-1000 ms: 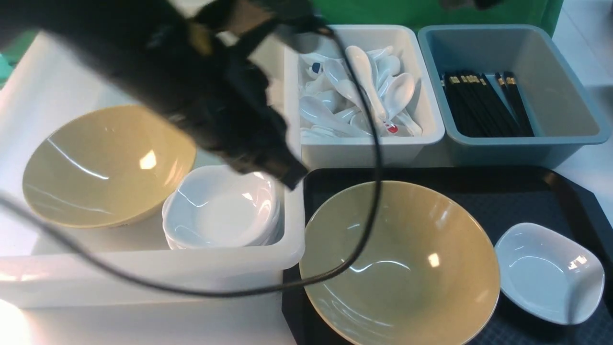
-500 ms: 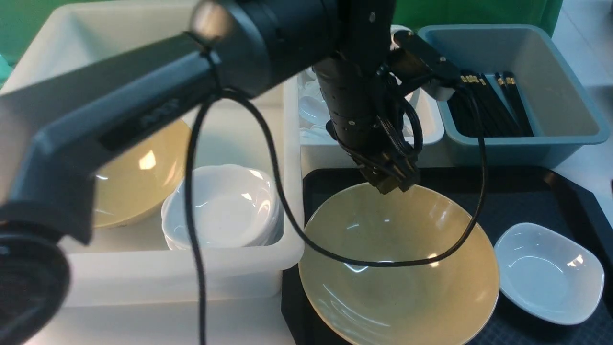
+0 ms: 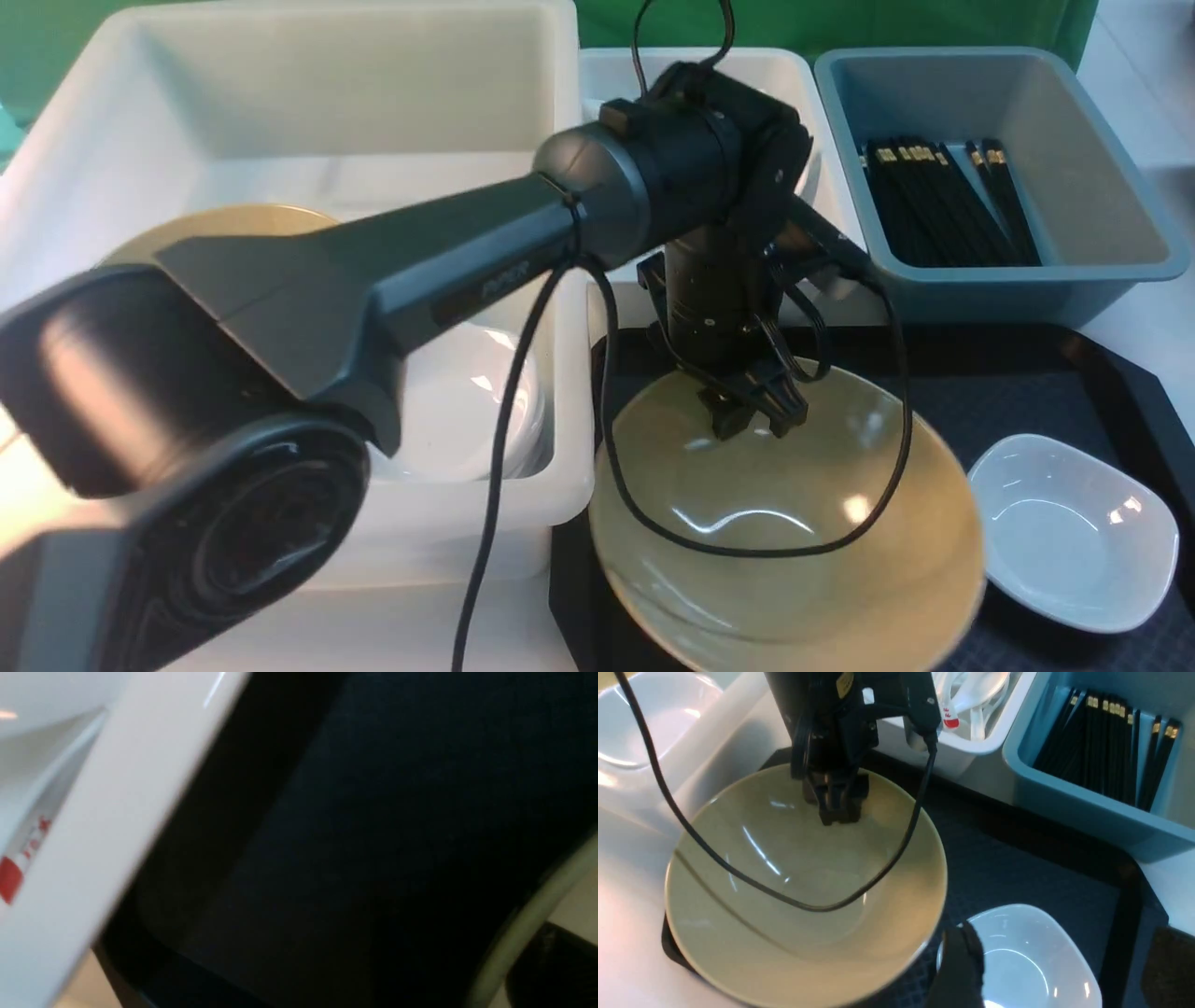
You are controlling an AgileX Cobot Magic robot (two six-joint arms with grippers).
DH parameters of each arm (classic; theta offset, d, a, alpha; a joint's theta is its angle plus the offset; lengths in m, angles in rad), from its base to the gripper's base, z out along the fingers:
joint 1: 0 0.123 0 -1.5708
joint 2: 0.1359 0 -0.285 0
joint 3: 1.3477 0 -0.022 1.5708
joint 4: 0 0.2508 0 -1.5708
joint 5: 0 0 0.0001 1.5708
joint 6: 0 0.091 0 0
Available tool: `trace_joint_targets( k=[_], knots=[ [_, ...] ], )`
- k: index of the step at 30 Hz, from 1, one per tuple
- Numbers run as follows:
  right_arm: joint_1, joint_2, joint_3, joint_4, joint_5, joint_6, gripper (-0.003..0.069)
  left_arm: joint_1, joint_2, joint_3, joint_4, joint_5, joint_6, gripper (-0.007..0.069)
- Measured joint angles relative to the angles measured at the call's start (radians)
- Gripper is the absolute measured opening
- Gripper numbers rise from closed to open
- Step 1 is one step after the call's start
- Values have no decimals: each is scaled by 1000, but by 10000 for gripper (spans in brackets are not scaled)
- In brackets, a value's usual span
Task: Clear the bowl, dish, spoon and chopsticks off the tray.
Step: Use the left arm to grab the yellow noodle bowl on the left, then use the left arm to put the noodle bowl into the large storage box on the left
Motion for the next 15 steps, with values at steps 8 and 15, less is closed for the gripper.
trace_joint_targets(
  k=[8,15],
  knots=[
    [0,49,0,1,-13,-74,506,52,-142,-5,-112,0,-49,4],
    [0,167,-132,210,-31,-279,253,209,-400,3,-201,15,-48,8]
  ],
)
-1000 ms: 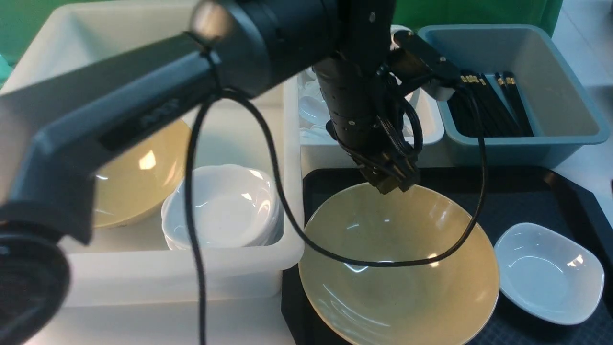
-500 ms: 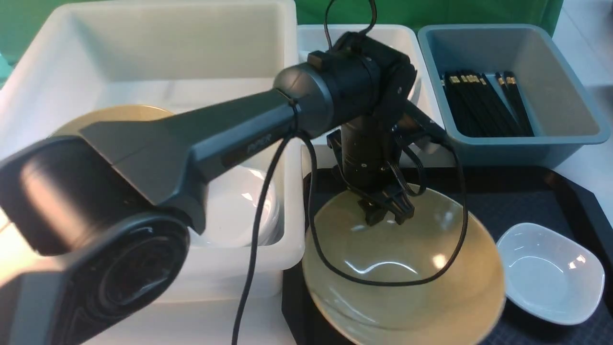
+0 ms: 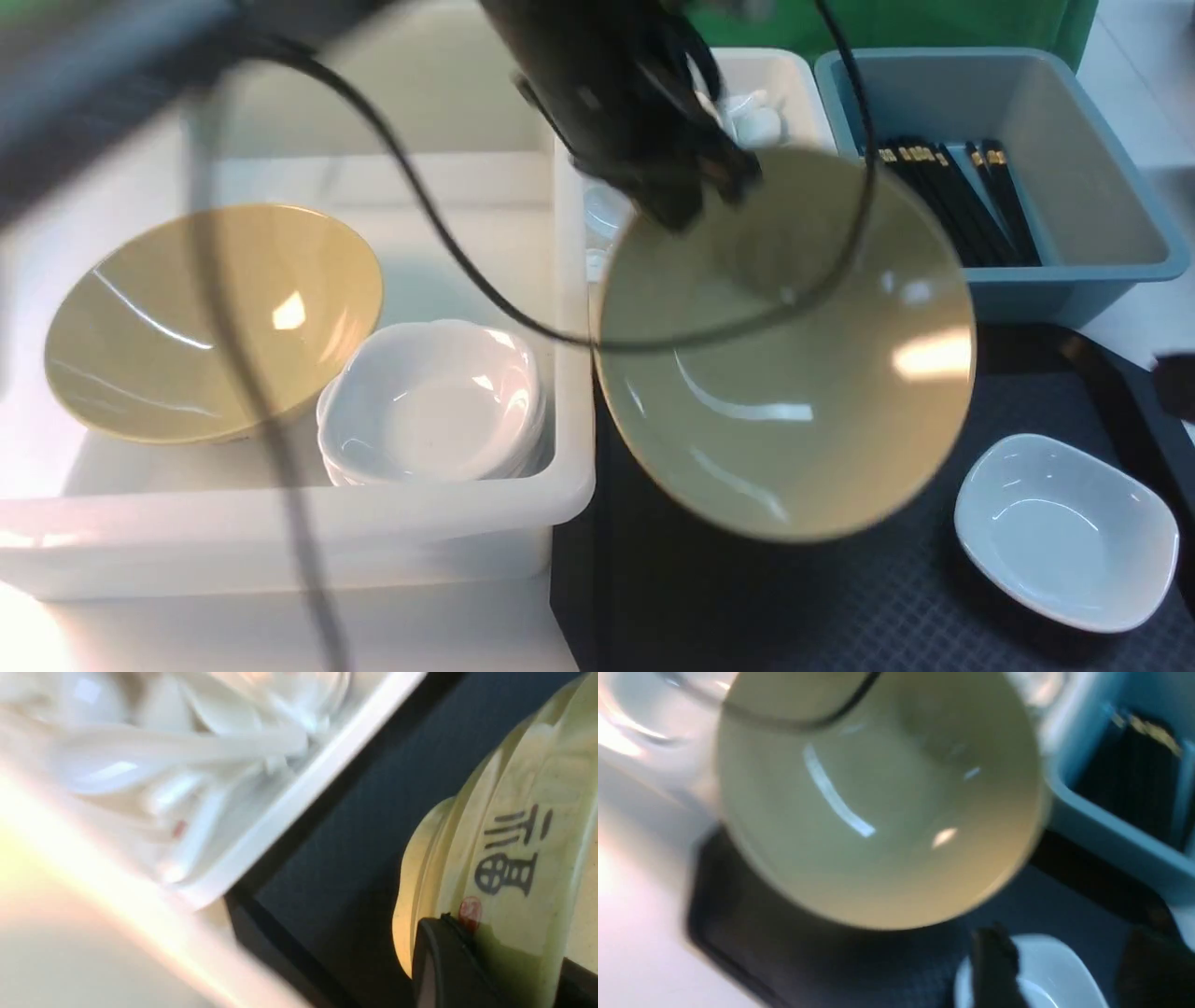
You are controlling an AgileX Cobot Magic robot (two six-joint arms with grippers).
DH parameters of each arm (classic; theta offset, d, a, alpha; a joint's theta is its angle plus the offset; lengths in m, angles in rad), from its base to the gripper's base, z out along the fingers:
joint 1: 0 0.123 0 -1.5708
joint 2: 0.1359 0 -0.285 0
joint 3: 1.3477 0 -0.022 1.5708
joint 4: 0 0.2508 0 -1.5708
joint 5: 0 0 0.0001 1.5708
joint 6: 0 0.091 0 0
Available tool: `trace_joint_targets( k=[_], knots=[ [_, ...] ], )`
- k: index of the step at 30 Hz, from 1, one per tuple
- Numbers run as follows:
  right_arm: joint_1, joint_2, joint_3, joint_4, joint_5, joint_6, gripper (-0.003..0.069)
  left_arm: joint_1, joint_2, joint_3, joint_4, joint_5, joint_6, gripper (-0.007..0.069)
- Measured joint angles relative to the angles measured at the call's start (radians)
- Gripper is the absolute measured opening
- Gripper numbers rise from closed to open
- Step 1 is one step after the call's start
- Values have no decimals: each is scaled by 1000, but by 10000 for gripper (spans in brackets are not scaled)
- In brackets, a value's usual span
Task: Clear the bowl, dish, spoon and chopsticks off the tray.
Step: Use the left arm to put the noodle bowl into the large storage box on the left
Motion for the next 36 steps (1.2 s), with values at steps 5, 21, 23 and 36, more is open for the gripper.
trace_joint_targets(
  k=[5,21,23,36],
  knots=[
    [3,160,-169,286,4,-296,44,204,-203,72,-65,27,0,4],
    [187,509,-440,406,-25,-519,34,1042,-501,850,-403,-354,146,4],
    [188,520,-440,406,-24,-521,34,1042,-462,883,-437,-400,185,6],
    [190,524,-442,406,53,-522,34,1016,-280,894,-491,-520,303,218]
  ],
)
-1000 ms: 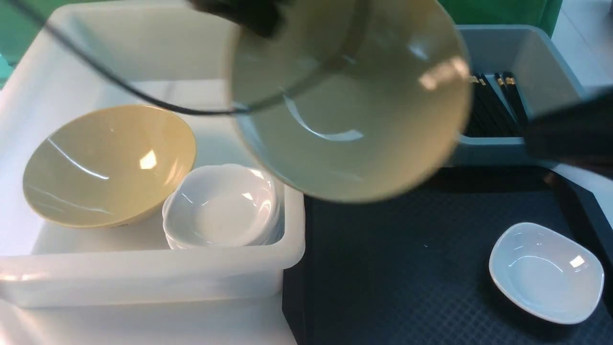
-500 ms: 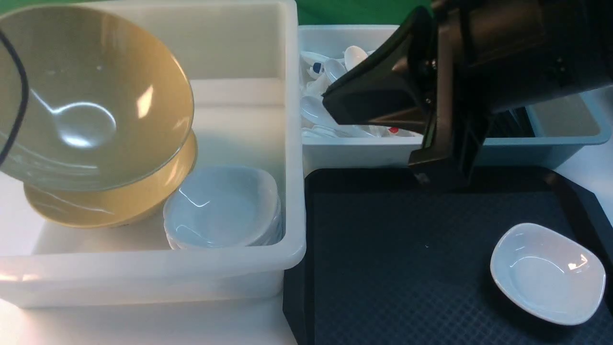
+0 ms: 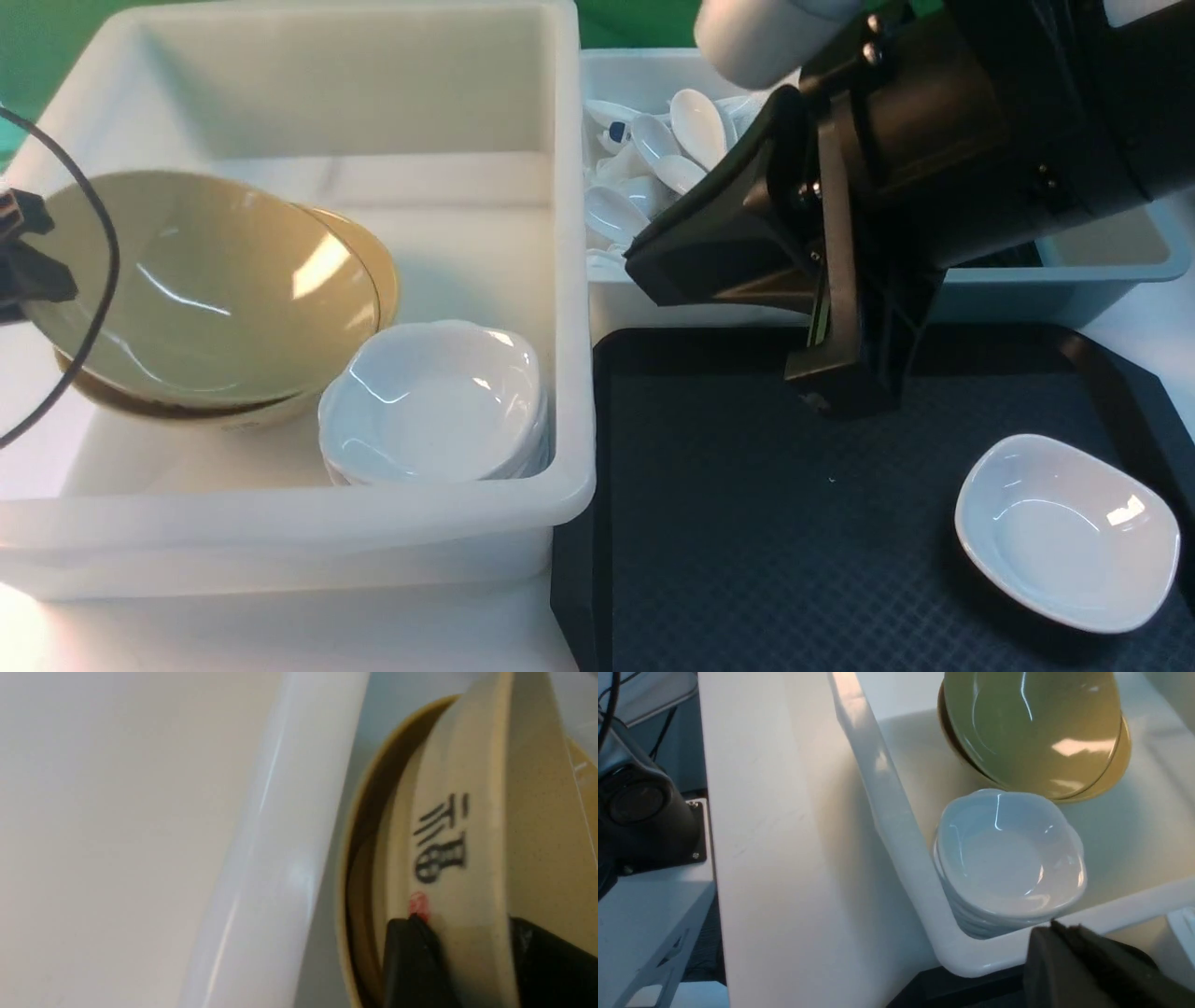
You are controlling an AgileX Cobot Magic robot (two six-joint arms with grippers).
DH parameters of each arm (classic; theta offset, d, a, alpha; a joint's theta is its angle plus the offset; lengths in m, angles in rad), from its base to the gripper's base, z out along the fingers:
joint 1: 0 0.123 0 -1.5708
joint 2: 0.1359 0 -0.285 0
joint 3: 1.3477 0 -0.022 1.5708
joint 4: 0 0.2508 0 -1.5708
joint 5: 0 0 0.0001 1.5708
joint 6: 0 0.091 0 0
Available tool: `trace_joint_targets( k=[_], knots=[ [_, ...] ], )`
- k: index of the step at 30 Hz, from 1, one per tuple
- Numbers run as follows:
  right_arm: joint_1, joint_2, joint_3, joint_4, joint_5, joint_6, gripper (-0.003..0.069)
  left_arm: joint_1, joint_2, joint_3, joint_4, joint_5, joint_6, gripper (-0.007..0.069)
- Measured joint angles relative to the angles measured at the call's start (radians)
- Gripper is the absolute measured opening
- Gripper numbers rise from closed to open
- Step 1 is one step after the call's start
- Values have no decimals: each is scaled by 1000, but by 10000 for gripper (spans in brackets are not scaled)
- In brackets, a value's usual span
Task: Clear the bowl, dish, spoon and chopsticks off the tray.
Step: Use the left arm to put the noodle bowl into the large storage box on the left, then use the left arm to grab the plate
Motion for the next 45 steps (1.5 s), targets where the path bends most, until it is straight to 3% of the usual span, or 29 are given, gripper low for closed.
trace_joint_targets(
  k=[1,3,6,12,16,17,18,23,28,32,37,45],
  knots=[
    [0,0,0,0,2,0,34,0,1,0,1,0,2,227],
    [0,0,-1,-1,9,1,34,-8,1,-8,39,18,14,356],
    [0,0,-1,-1,12,1,34,-9,-19,-43,111,61,2,445],
    [0,0,-5,-27,12,2,34,-17,-121,-209,313,209,-179,509],
    [0,-2,-21,-131,15,76,34,-105,-196,-288,359,270,-231,445],
    [-2,-10,-24,-236,25,167,34,-216,-234,-305,376,283,-236,367],
    [-3,-12,-24,-247,28,178,34,-231,-238,-306,378,285,-236,356],
    [-102,-78,26,-502,185,409,34,-763,-225,-313,436,260,-225,39],
    [-228,-216,189,-541,230,497,34,-1063,-72,-333,449,121,-222,-8],
    [-312,-363,306,-547,277,524,35,-1195,105,-425,451,71,-219,-1],
    [-368,-528,405,-547,309,541,35,-1288,333,-594,442,94,-215,83],
    [-375,-674,426,-547,316,574,35,-1372,635,-814,398,122,-212,409]
  ],
)
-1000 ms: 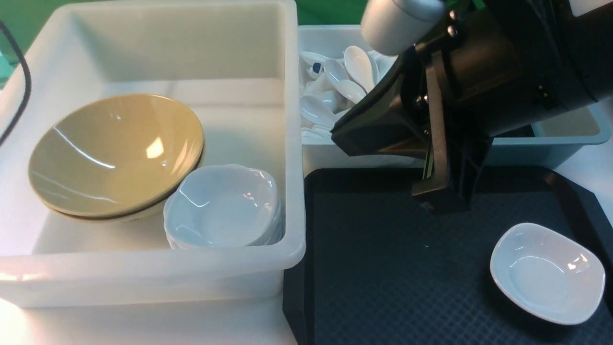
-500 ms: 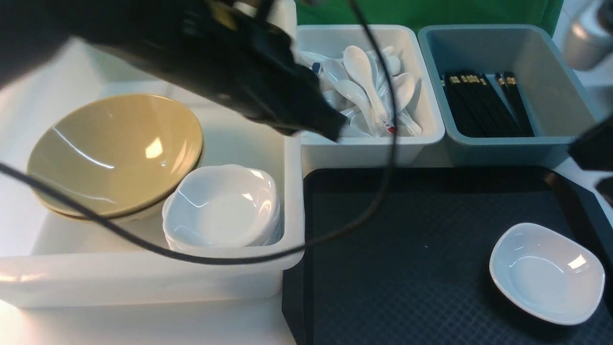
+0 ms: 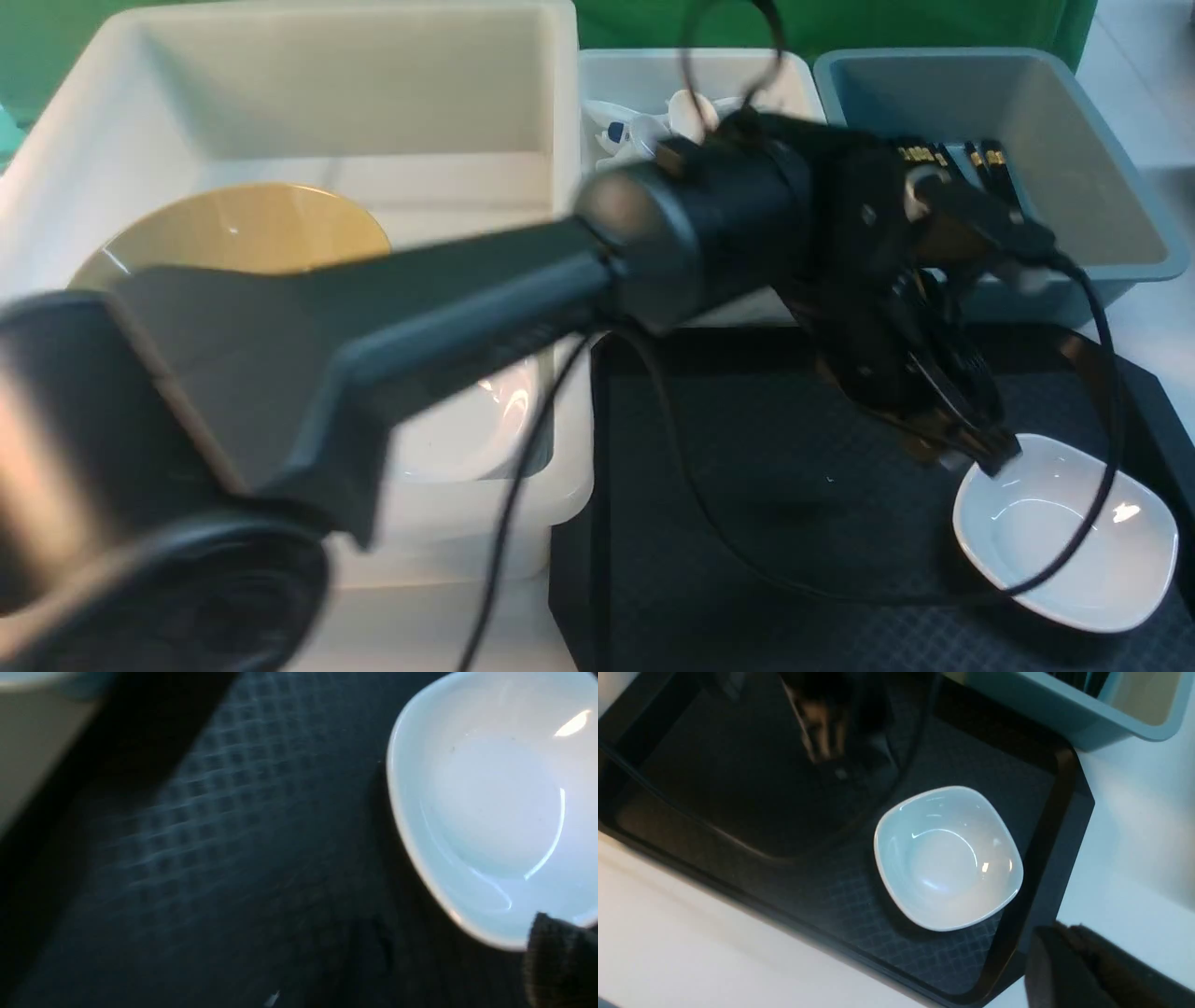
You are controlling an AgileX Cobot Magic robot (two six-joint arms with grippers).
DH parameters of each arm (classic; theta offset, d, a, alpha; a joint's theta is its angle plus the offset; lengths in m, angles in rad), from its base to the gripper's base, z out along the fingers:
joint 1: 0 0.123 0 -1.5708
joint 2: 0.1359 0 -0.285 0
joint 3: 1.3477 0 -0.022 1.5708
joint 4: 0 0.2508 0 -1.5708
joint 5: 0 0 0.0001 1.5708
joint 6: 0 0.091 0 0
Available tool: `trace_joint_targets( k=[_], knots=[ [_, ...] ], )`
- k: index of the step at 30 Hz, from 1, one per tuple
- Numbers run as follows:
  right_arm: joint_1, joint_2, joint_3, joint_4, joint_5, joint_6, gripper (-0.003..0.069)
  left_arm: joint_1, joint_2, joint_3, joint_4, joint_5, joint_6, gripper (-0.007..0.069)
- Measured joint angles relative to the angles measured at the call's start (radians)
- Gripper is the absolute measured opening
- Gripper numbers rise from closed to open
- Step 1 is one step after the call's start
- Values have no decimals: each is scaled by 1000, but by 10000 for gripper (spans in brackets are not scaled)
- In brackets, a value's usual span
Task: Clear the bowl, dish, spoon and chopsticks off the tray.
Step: Use the left arm to grab the plate, then use the left arm to put the plate into the large storage box on the left
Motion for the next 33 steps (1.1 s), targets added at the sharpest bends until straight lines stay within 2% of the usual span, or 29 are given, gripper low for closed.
trace_joint_targets(
  k=[3,5,12,14,16,17,18,19,21,22,24,28,29,33],
  knots=[
    [0,-2,1,0,0,0,35,-16,71,-42,-50,-13,1,478],
    [0,-2,1,0,0,-8,35,-27,115,-72,-81,-28,1,495],
    [0,-2,1,0,2,-25,35,-61,211,-118,-95,-95,-5,469],
    [0,-2,1,0,2,-25,35,-63,215,-125,-97,-102,-18,439],
    [0,-2,1,0,2,-26,35,-65,220,-128,-94,-107,-31,354],
    [0,-2,1,0,2,-26,35,-66,220,-129,-94,-107,-30,343],
    [0,-2,1,0,2,-26,35,-68,223,-135,-92,-98,-34,241],
    [0,-2,1,0,2,-26,35,-68,223,-135,-92,-96,-34,226],
    [0,-2,1,0,2,-29,35,-69,226,-157,-109,-89,-39,81],
    [0,-2,1,0,2,-31,35,-69,226,-172,-112,-71,-38,50],
    [0,-2,1,0,2,-38,35,-56,217,-206,-113,-10,-36,17],
    [0,-2,1,0,-7,-45,35,-10,163,-241,-105,112,-25,2],
    [0,-2,1,4,-35,-45,35,29,90,-243,-99,174,17,1],
    [0,42,-1,81,-103,-67,36,118,-160,-223,-91,264,58,1]
  ],
)
